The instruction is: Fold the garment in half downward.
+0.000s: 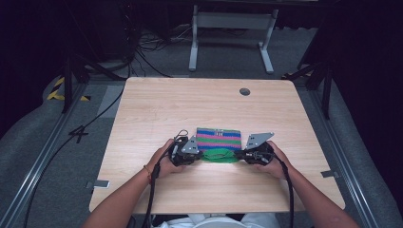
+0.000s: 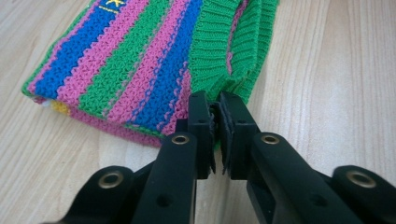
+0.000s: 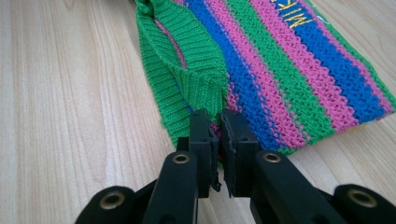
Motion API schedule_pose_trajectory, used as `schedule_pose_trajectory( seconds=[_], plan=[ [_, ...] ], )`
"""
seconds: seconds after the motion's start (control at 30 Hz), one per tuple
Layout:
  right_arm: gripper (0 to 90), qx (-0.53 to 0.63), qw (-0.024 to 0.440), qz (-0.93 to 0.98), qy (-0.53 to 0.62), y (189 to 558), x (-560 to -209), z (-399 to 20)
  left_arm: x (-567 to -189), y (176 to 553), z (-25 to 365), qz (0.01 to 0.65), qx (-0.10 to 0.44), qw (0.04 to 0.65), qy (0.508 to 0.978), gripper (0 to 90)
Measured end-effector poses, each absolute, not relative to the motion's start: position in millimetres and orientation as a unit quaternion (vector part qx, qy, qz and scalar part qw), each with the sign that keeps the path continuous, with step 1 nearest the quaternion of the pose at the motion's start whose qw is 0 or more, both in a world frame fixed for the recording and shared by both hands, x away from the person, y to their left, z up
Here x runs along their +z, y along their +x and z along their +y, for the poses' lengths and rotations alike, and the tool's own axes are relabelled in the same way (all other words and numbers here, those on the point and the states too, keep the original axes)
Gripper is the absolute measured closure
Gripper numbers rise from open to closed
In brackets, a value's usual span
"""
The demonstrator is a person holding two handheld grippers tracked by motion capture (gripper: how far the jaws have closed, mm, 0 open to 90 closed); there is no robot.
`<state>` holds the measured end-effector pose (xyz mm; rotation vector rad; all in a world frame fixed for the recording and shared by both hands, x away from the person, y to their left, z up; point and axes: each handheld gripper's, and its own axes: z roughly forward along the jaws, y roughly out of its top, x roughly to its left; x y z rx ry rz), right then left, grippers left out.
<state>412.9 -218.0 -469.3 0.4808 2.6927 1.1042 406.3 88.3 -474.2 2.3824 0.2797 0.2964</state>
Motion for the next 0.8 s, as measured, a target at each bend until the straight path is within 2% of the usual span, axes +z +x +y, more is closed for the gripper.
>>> schedule_pose_trajectory(
  seconds=[0.4, 0.8],
  plan=[
    [80.9, 0.373, 0.105, 0.908, 0.16, 405.8, -471.4, -223.9, -475.6, 405.1, 87.8, 0.117, 0.103, 0.365, 0.918, 81.8],
    [79.4, 0.367, 0.134, 0.905, 0.169, 410.3, -473.1, -223.8, -475.3, 407.8, 82.9, 0.118, 0.123, 0.353, 0.92, 81.4]
  ],
)
